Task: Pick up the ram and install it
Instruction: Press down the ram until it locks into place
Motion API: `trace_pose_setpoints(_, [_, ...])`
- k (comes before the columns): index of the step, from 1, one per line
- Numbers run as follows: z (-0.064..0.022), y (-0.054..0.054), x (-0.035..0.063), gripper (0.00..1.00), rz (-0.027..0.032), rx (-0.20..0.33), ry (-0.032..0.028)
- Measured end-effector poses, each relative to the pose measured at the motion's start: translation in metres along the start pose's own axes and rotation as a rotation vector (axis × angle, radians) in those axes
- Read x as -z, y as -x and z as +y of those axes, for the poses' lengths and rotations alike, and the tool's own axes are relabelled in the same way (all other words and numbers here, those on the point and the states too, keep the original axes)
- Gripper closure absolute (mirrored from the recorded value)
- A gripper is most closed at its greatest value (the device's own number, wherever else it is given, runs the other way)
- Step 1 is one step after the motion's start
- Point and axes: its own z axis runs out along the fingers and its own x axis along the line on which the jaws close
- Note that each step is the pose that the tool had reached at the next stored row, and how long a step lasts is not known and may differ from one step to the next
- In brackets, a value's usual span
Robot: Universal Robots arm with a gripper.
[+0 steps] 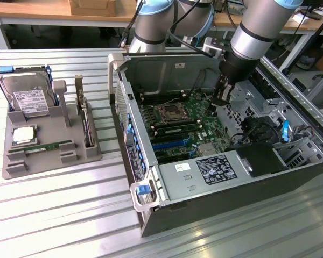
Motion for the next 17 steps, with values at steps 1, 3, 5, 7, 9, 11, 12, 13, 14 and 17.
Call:
trace_pose_setpoints(1, [0.0, 0.0, 0.0, 0.89, -0.0005, -0.009, 0.0])
trace_pose_setpoints(3, [0.0, 0.0, 0.0, 0.89, -0.0015, -0.025, 0.0001])
trace_pose_setpoints(5, [0.0, 0.0, 0.0, 0.89, -0.0018, -0.032, 0.0001])
trace_pose_setpoints(7, [0.0, 0.0, 0.0, 0.89, -0.0026, -0.045, 0.0001])
trace_pose_setpoints(9, [0.0, 0.0, -0.0001, 0.89, -0.0032, -0.054, 0.0002])
trace_pose_setpoints(11, [0.0, 0.0, -0.0001, 0.89, -0.004, -0.067, 0.0003])
trace_pose_setpoints(12, [0.0, 0.0, 0.0, 0.89, -0.0047, -0.08, 0.0003])
trace_pose_setpoints(13, [0.0, 0.0, -0.0001, 0.89, -0.0051, -0.087, 0.0003])
trace_pose_setpoints(14, [0.0, 0.0, 0.0, 0.89, -0.0056, -0.096, 0.0003])
trace_pose_setpoints(17, [0.0, 0.0, 0.0, 0.89, -0.007, -0.12, 0.0004])
